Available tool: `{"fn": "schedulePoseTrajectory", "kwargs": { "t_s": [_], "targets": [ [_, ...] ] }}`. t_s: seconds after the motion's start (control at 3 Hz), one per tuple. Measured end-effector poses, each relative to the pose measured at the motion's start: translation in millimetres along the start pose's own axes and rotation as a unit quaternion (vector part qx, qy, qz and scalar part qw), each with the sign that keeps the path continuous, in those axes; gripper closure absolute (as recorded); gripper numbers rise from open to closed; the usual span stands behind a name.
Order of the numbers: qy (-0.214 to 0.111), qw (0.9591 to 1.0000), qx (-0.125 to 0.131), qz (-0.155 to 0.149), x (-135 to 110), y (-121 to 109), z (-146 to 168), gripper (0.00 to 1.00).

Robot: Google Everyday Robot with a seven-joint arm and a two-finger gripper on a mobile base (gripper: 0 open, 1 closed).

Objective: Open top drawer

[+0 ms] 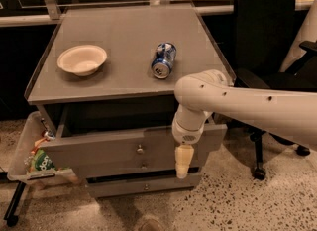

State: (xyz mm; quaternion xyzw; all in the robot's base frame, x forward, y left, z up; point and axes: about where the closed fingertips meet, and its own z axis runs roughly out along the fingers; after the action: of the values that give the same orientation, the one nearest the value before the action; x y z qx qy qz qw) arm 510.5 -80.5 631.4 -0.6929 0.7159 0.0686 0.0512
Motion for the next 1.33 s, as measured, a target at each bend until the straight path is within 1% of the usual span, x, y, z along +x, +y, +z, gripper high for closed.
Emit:
{"fn": "schedulePoseTrajectory", "kwargs": {
  "t_s": [0.33, 0.67, 1.0, 1.33],
  "targets": [
    [0.001, 0.9999, -0.01, -0.005, 1.8, -9.8, 1.3, 0.0],
    [0.005, 0.9993, -0.033, 0.015, 12.3, -5.5, 5.5, 0.0],
    [0.005, 0.9993, -0.033, 0.015, 12.0, -5.7, 4.4, 0.0],
    [0.006, 0.9989, -0.039, 0.026, 17.3, -1.3, 2.4, 0.0]
  ]
}}
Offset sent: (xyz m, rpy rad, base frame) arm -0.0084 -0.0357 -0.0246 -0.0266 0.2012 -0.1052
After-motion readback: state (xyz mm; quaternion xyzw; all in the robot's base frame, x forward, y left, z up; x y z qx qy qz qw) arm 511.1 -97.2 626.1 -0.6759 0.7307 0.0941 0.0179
